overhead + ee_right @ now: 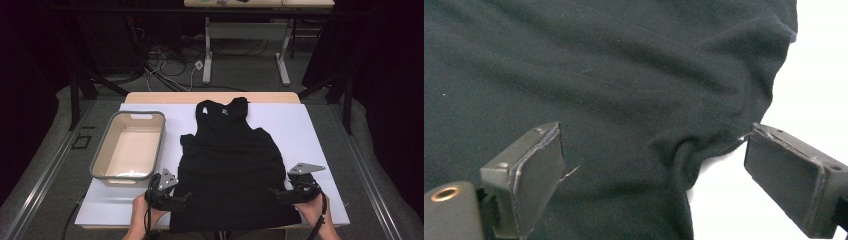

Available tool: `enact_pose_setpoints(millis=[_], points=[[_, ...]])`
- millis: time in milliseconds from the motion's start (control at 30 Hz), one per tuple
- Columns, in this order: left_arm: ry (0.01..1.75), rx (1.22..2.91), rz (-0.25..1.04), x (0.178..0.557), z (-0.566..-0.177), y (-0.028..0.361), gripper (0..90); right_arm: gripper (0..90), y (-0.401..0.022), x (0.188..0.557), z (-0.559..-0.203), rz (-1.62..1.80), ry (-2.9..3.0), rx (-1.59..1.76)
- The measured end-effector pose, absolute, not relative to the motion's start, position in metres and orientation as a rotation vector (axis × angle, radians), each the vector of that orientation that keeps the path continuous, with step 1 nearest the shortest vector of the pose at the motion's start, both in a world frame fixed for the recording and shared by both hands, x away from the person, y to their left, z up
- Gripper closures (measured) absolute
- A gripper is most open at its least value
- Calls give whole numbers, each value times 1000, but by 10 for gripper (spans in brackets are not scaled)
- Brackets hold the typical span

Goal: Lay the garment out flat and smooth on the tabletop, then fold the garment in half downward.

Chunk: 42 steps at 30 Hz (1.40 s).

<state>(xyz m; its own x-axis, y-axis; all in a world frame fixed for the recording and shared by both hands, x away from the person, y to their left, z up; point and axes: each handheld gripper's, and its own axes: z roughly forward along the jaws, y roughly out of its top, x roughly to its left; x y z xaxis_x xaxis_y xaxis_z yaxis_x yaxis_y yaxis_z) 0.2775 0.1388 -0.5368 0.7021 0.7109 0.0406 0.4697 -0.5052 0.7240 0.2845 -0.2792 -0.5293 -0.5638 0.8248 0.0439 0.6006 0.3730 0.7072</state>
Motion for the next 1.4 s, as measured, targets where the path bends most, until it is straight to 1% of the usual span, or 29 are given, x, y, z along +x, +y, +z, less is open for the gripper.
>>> enact_pose_setpoints(millis=[367,567,800,933,1067,1167,1400], points=[[887,2193,443,278,-537,139,151,71,-277,286,-530,980,2325,1240],[878,2186,469,278,-537,138,146,55,-276,287,-530,985,2333,1240],[874,2180,507,282,-535,131,143,60,-273,293,-530,986,2338,1225],[880,2173,505,291,-532,121,143,86,-271,302,-526,987,2327,1229],[908,2155,501,304,-530,114,160,141,-271,314,-523,996,2316,1233],[924,2168,492,316,-532,108,171,156,-270,325,-522,980,2309,1253],[962,2149,513,340,-530,101,197,275,-264,349,-518,945,2272,1263]])
